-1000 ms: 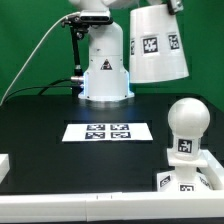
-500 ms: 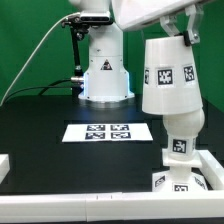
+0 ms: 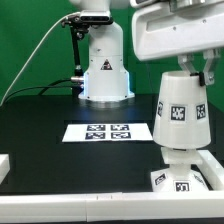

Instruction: Assemble lamp

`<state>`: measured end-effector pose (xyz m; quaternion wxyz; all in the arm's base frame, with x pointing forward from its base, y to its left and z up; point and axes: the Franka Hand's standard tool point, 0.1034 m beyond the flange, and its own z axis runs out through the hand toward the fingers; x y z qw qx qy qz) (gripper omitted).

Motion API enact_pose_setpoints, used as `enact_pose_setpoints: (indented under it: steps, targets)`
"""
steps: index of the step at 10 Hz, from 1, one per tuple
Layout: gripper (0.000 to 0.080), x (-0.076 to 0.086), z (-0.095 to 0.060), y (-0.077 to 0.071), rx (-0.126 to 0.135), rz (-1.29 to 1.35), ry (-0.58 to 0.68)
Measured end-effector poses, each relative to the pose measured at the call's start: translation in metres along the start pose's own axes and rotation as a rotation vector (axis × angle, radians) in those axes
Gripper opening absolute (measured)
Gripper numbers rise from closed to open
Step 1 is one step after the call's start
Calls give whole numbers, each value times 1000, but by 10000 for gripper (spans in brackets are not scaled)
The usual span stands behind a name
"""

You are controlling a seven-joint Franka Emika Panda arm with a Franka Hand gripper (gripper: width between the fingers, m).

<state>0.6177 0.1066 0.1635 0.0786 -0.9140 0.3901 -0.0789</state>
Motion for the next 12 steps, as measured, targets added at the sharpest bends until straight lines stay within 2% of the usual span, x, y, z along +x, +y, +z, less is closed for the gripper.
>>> enact_pose_setpoints:
  steps: [2,4,5,6,7,8,10,12]
  targets:
    - [58,2,0,1,0,2,0]
    - [418,2,0,1,-1,2,-1]
    - [418,2,0,1,-1,2,-1]
    - [587,3,-4,3,1,-18,-9]
    - [665,10,-24,13,7,-46,-47]
    - [689,19,-43,27,26,-65,-55]
    - [698,29,-62,46,27,-76,-90]
    - [699,28,-58,44,26,-78,-81]
